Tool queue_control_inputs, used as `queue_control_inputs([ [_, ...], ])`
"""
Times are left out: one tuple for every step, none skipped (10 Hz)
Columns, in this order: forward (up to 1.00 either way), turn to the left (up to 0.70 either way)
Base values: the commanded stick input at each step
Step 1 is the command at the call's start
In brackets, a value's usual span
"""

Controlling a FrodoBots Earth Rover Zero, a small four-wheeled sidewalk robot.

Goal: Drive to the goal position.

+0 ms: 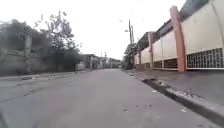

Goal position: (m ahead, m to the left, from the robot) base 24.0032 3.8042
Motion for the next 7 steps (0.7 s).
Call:
queue_control_inputs([
  [0.7,-0.16],
  [0.7,-0.08],
  [0.7,-0.01],
  [0.7,0.0],
  [0.7,0.0],
  [0.7,0.0],
  [0.7,0.0],
])
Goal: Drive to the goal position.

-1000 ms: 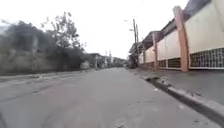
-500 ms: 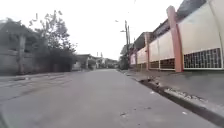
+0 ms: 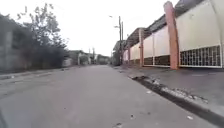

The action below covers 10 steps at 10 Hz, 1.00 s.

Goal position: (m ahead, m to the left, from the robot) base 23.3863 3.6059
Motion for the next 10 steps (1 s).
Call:
queue_control_inputs([
  [0.7,0.0],
  [0.7,0.0],
  [0.7,0.0],
  [0.7,0.0],
  [0.7,0.0],
  [0.7,0.0],
  [0.7,0.0],
  [0.7,0.0],
  [0.7,0.0],
  [0.7,0.0],
])
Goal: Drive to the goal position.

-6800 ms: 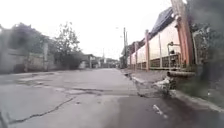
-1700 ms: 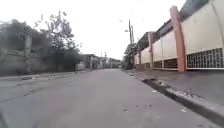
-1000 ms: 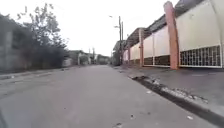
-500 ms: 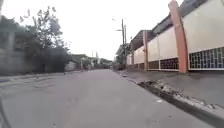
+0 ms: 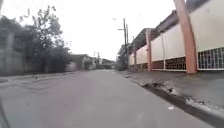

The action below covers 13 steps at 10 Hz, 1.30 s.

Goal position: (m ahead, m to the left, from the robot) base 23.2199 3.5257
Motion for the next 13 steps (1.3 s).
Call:
queue_control_inputs([
  [0.7,-0.24],
  [0.7,-0.35],
  [0.7,-0.35],
  [0.7,-0.3],
  [0.7,-0.23],
  [0.7,-0.08],
  [0.7,0.0],
  [0.7,0.0],
  [0.7,0.0],
  [0.7,0.0],
  [0.7,0.0],
  [0.7,-0.11],
  [0.7,-0.35],
])
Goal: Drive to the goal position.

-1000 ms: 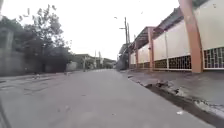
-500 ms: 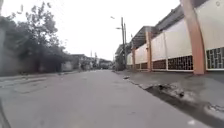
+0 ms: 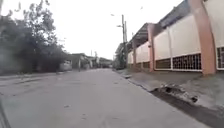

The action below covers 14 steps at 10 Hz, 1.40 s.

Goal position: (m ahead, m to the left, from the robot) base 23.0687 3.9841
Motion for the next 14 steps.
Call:
queue_control_inputs([
  [0.7,-0.35],
  [0.7,-0.35],
  [0.7,-0.35],
  [0.7,-0.35],
  [0.7,-0.35],
  [0.7,-0.35],
  [0.7,-0.35],
  [0.7,-0.35],
  [0.7,-0.35],
  [0.7,-0.35],
  [0.7,-0.32],
  [0.7,-0.18],
  [0.7,-0.04],
  [0.7,0.0],
])
